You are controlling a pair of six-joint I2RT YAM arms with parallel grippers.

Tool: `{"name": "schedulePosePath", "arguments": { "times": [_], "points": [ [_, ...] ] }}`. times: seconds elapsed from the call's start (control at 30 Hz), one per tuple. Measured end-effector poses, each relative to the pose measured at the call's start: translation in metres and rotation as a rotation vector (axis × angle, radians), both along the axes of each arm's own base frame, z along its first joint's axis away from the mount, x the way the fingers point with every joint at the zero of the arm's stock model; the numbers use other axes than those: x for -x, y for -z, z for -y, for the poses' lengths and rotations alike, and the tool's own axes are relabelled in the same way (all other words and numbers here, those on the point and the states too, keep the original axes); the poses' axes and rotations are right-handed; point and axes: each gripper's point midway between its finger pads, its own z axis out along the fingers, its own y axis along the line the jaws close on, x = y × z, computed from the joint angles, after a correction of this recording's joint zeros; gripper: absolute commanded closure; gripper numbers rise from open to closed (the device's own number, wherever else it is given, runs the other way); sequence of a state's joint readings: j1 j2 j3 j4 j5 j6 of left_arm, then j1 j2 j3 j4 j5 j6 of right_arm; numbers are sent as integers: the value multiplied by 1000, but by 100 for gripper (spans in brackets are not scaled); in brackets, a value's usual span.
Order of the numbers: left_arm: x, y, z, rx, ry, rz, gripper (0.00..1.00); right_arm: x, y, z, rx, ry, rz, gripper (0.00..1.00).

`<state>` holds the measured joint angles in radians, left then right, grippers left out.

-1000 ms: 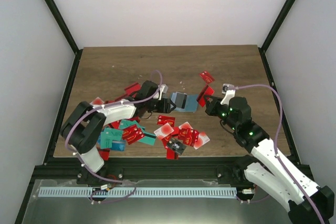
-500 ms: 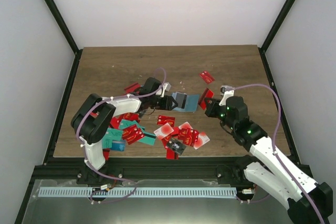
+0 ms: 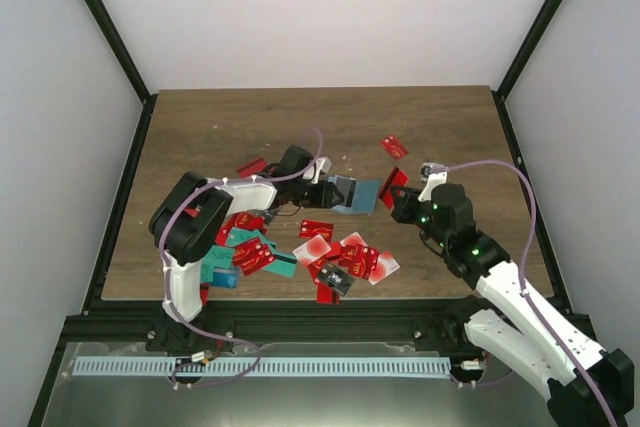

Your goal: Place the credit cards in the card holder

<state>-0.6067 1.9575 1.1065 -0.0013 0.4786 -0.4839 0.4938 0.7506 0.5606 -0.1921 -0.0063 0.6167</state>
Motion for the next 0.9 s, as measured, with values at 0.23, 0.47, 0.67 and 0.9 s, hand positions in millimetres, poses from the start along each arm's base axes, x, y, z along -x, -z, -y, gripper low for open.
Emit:
{"name": "schedulePosePath", "arguments": {
  "times": [0.23, 0.47, 0.67, 0.9],
  "points": [
    [0, -13, 16, 31, 22, 18, 47, 0, -1, 0, 9, -3, 7, 99],
    [2, -36, 49, 54, 79, 70, 48, -15, -26, 1, 21, 22, 47, 99],
    [13, -32, 73, 35, 136, 85, 49, -37, -33, 8, 15, 52, 39, 99],
    [22, -16, 88, -8, 176, 88, 55, -71, 2, 9, -34, 7, -100, 99]
  ]
}}
